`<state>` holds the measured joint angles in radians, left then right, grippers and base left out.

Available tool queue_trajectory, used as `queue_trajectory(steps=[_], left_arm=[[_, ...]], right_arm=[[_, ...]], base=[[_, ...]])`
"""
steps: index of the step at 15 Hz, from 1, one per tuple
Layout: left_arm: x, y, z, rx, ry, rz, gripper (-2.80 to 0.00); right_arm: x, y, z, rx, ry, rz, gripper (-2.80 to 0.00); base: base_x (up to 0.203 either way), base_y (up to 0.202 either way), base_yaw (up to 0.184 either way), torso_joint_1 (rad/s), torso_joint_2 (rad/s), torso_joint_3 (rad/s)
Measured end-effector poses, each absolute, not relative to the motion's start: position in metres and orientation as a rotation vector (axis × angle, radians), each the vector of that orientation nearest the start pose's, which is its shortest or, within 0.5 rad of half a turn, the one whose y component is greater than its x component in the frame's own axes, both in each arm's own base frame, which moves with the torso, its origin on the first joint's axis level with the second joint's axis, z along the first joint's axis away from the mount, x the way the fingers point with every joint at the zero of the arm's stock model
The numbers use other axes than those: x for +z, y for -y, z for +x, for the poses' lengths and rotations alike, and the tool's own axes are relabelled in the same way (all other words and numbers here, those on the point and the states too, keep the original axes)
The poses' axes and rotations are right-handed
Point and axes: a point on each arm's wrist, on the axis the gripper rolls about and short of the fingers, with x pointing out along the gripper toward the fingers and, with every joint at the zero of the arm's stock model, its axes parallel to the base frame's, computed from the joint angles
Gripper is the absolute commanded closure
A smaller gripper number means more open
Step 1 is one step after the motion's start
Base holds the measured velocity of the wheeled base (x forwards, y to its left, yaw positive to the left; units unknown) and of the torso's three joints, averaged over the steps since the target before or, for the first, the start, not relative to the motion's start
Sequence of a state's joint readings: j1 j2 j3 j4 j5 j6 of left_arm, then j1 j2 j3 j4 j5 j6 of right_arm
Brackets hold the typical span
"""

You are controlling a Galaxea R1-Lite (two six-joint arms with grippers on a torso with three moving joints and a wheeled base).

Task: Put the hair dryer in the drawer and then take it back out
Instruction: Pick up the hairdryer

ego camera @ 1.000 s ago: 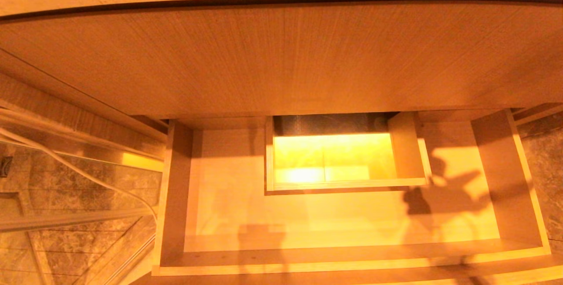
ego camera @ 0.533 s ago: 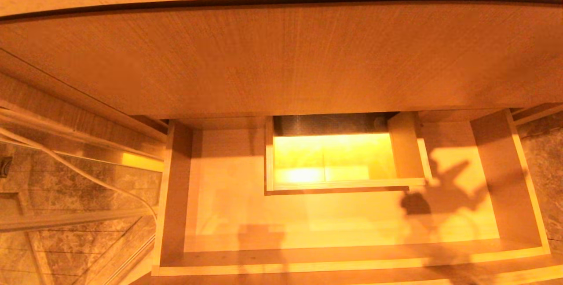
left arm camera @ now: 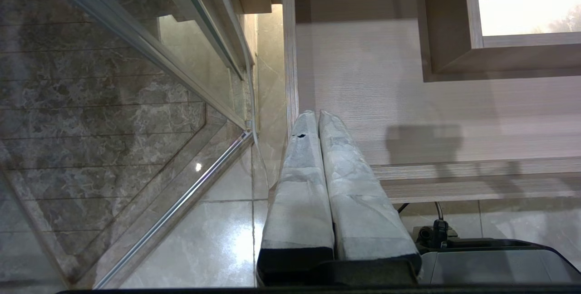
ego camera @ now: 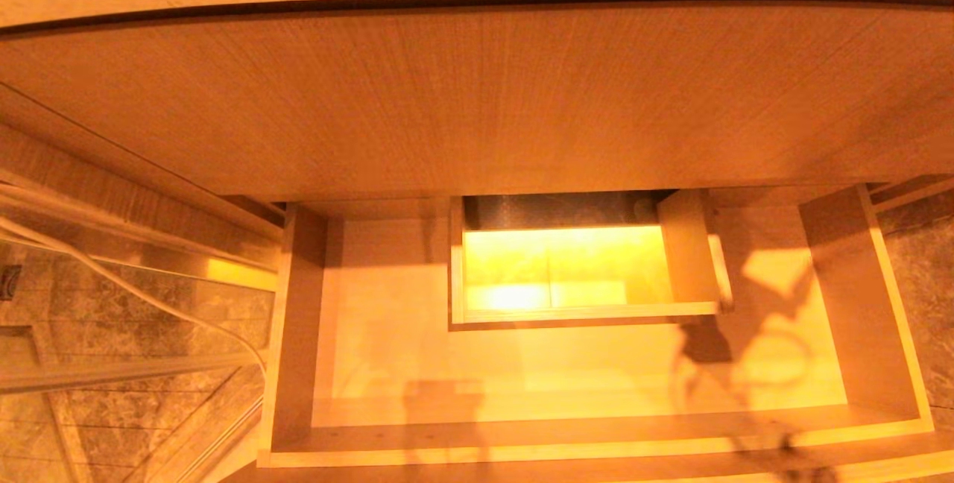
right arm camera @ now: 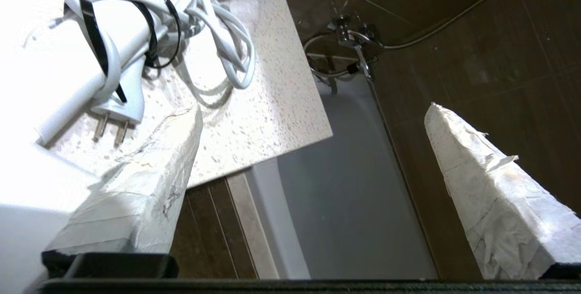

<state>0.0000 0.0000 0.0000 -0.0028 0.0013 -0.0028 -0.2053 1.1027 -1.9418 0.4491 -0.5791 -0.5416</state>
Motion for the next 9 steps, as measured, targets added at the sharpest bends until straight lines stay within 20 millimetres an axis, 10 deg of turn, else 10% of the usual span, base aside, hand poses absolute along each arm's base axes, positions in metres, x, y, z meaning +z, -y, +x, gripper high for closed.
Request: queue_trajectory(steps=[9], left_arm=[[0.0758,0.0,-0.0228,0.001,0.003,-0.003,0.0]], right_arm=[[0.4859,0.0182,0.019,-0.945,0.141,-0.438,-2.8]], base=[[0.0,0.0,0.0,0.0,0.0,0.0]])
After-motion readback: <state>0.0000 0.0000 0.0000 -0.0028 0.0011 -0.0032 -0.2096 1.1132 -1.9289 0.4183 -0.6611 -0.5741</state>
